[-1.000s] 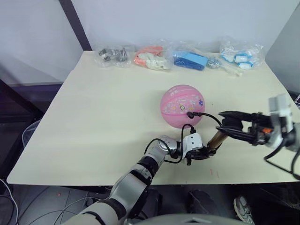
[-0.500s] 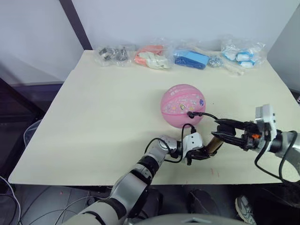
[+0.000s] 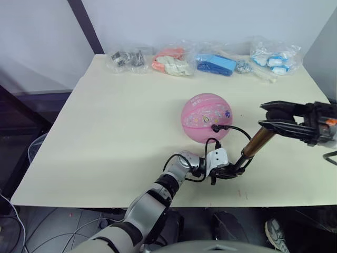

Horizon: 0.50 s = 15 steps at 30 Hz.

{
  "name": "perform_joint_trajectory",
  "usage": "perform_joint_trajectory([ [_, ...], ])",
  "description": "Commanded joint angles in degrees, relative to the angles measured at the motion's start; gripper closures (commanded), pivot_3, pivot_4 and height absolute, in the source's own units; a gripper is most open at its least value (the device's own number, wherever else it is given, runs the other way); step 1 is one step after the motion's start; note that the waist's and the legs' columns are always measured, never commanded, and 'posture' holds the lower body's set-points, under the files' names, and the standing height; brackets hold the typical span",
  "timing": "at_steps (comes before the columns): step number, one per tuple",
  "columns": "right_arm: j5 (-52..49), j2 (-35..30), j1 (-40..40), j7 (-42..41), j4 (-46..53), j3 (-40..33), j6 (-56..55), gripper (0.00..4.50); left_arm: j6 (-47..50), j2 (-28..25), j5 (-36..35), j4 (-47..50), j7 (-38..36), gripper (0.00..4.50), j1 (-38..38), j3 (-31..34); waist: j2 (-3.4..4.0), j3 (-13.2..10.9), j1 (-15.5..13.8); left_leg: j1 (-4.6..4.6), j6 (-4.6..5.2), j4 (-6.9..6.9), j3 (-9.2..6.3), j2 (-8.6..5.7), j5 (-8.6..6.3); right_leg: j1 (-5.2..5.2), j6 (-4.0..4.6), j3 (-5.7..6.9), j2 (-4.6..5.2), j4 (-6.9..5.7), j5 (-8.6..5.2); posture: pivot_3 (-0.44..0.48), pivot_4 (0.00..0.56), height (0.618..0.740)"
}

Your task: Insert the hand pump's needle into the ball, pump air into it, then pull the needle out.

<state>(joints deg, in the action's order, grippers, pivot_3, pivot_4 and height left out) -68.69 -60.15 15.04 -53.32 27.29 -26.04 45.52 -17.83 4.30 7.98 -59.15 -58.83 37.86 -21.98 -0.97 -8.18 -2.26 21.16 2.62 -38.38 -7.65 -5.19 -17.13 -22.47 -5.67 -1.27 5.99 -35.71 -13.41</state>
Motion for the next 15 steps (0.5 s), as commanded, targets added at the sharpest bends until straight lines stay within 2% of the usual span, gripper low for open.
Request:
perform_joint_trajectory([
  [1,-3.45,-1.85,2.92,0.27,-0.3,-5.35,0.2,2.76,3.3,-1.78,2.26,-5.0,1.42,3.4,-2.67,-0.7,-0.01,0.0,-0.03,0.01,0.0,0.0,0.0,0.0,0.0,-0.01,0.0,0.0,0.0,0.0,0.0,0.0,0.15,0.74],
  [8,-2.49,-0.56,-0.9,0.74,1.39,-2.14,2.32,2.76,3.26,-1.62,2.28,-4.57,1.41,3.4,-3.07,-0.88,0.0,0.02,-0.04,0.02,0.0,0.0,-0.02,-0.01,0.0,-0.01,0.0,0.02,0.02,0.0,0.0,0.0,0.15,0.74],
  [15,0.4,5.24,-4.02,2.02,3.17,4.5,0.83,2.76,3.23,-1.9,2.36,-4.36,1.15,3.4,-2.99,-1.02,-0.09,0.14,0.04,-0.09,0.0,0.0,-0.02,0.0,0.0,0.01,0.0,0.01,0.0,-0.01,0.0,0.0,0.15,0.74],
])
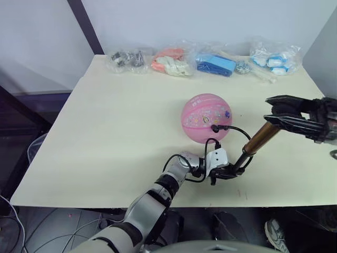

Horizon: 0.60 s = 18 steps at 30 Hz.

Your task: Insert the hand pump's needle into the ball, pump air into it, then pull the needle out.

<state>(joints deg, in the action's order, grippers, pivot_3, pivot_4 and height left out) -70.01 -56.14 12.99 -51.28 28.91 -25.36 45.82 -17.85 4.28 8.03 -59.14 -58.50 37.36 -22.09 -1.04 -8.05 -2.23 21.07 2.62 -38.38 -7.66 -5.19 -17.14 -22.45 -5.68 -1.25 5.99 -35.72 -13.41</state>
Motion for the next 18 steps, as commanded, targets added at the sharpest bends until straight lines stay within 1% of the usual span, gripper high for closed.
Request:
perform_joint_trajectory([
  [1,2.69,1.95,-2.54,0.01,1.39,4.77,0.08,2.76,3.27,-1.91,2.3,-4.34,0.82,3.4,-2.45,-0.88,-0.09,0.07,0.01,0.0,0.0,0.0,0.0,0.0,0.0,0.0,0.0,0.0,-0.01,0.0,0.0,0.0,0.15,0.74],
  [6,10.86,4.11,-6.39,-1.84,0.44,10.15,-3.73,2.76,3.27,-2.04,2.41,-4.32,0.78,3.4,-2.25,-0.92,-0.25,0.23,0.04,-0.04,0.0,0.02,-0.02,0.0,0.0,0.01,0.0,0.01,-0.03,0.0,0.0,0.0,0.15,0.74],
  [9,13.78,6.49,-8.35,-1.53,-0.47,12.62,-5.73,2.76,3.29,-2.05,2.39,-4.4,0.86,3.4,-2.13,-0.89,-0.35,0.31,0.07,-0.07,-0.01,0.03,-0.03,0.01,0.0,0.01,0.0,0.01,-0.06,-0.01,0.0,0.0,0.15,0.74],
  [12,18.23,7.56,-10.55,-2.49,-0.97,15.63,-8.25,2.76,3.26,-2.06,2.4,-4.47,0.9,3.4,-2.06,-0.89,-0.38,0.34,0.08,-0.12,-0.01,0.03,-0.03,0.01,0.0,0.04,0.0,0.0,-0.07,-0.03,0.0,0.0,0.15,0.74],
  [18,25.68,11.53,-13.6,-1.8,-2.11,20.48,-13.65,2.76,3.76,-1.94,2.36,-4.58,0.71,3.4,-1.99,-0.7,-0.46,0.42,0.14,-0.22,-0.01,0.05,-0.03,0.01,0.0,0.11,-0.01,0.0,-0.08,-0.03,-0.01,0.0,0.15,0.74],
])
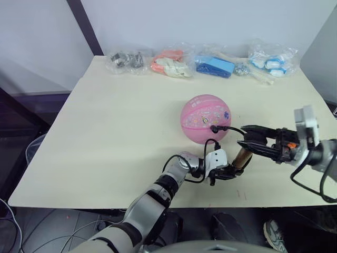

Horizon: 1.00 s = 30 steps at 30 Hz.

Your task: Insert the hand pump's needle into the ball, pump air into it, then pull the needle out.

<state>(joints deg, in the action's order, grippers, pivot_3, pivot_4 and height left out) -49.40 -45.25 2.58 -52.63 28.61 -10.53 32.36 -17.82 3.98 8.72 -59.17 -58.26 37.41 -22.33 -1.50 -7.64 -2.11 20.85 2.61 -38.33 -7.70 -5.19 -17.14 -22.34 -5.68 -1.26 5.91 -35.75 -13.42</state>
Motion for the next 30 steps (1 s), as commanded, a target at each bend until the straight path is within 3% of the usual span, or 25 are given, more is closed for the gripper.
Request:
perform_joint_trajectory([
  [1,6.4,0.91,-3.6,-0.57,-2.22,6.16,-1.12,2.76,3.73,-1.63,1.68,-4.58,0.52,3.4,-2.0,-0.41,-0.01,0.02,0.01,-0.01,0.0,0.0,0.01,0.0,0.0,0.0,0.0,-0.01,0.0,0.0,0.0,0.0,0.15,0.74],
  [8,9.2,2.18,-4.53,-0.7,-3.55,6.59,-3.66,2.76,3.7,-1.4,1.57,-4.38,0.62,3.4,-1.61,-0.17,0.02,0.05,0.01,-0.02,0.0,0.0,0.0,0.0,0.0,0.01,0.0,0.0,-0.01,0.0,0.0,0.0,0.15,0.74],
  [22,-15.24,-11.28,4.33,-0.97,1.17,-16.44,10.39,2.76,3.38,-1.29,2.0,-5.05,0.93,3.4,-2.0,-0.3,0.55,-0.47,-0.21,0.19,0.01,-0.03,-0.07,-0.1,0.01,-0.03,0.01,0.05,0.09,0.0,0.01,0.0,0.15,0.74],
  [30,-25.39,-18.6,12.51,1.81,-1.93,-22.83,16.93,2.76,3.3,-0.93,2.04,-5.3,1.09,3.4,-1.8,-0.28,0.55,-0.5,-0.24,0.36,0.01,-0.07,-0.05,-0.13,0.01,-0.14,0.01,0.04,0.13,0.01,0.01,0.0,0.15,0.74],
])
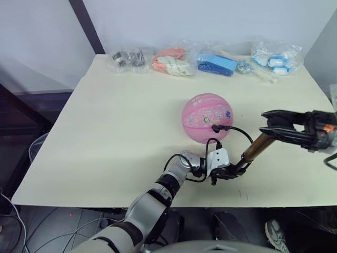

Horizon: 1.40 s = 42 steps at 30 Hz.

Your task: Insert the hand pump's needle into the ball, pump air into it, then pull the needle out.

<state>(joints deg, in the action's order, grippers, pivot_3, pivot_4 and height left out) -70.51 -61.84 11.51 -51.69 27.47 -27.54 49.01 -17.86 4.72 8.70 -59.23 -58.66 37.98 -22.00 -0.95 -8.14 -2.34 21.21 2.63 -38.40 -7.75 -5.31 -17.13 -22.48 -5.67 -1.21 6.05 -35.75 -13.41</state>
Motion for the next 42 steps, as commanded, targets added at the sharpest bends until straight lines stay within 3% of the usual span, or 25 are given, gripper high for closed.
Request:
perform_joint_trajectory([
  [1,-5.51,-2.45,4.71,1.28,-1.33,-6.26,0.75,2.76,3.34,-1.67,2.06,-5.23,1.43,3.4,-2.41,-0.62,0.01,0.0,0.0,0.01,0.0,0.0,0.0,0.0,0.0,-0.01,0.0,0.0,0.01,0.0,0.0,0.0,0.15,0.74],
  [9,-9.18,-2.59,7.44,3.23,-2.44,-6.36,2.97,2.76,3.3,-1.69,2.16,-5.26,1.32,3.4,-2.46,-0.66,0.02,0.01,-0.05,0.19,0.0,-0.03,0.01,-0.01,0.0,-0.18,0.01,0.0,0.04,0.0,0.01,0.0,0.15,0.74],
  [16,0.27,2.32,-1.2,0.51,2.49,0.17,-0.4,2.76,3.24,-1.68,2.16,-5.09,1.23,3.4,-2.57,-0.74,-0.09,0.12,-0.03,0.16,0.0,-0.05,-0.01,-0.01,0.0,-0.14,0.01,0.03,0.03,0.0,0.01,0.0,0.15,0.74],
  [23,12.02,7.17,-8.16,-2.08,3.06,9.48,-7.83,2.76,3.16,-2.01,2.22,-5.03,1.17,3.4,-2.42,-0.78,-0.57,0.43,0.22,-0.46,-0.01,0.0,-0.03,0.06,-0.01,0.33,-0.16,0.03,-0.07,0.0,-0.1,0.0,0.15,0.74],
  [33,25.96,14.46,-12.33,-2.75,-1.75,22.39,-16.66,2.76,3.18,-2.19,2.27,-4.75,1.11,3.4,-2.63,-0.81,-0.72,0.84,0.37,-0.57,-0.02,0.01,-0.11,0.1,-0.01,0.4,-0.04,0.05,-0.16,0.0,-0.02,0.0,0.15,0.74],
  [42,30.97,18.22,-12.63,-2.05,-5.6,24.86,-20.24,2.76,3.35,-2.24,2.14,-4.49,1.08,3.4,-2.64,-0.81,-0.65,0.88,0.39,-0.57,-0.02,0.02,-0.14,0.09,-0.01,0.4,-0.03,0.06,-0.17,0.0,-0.02,0.0,0.15,0.74],
])
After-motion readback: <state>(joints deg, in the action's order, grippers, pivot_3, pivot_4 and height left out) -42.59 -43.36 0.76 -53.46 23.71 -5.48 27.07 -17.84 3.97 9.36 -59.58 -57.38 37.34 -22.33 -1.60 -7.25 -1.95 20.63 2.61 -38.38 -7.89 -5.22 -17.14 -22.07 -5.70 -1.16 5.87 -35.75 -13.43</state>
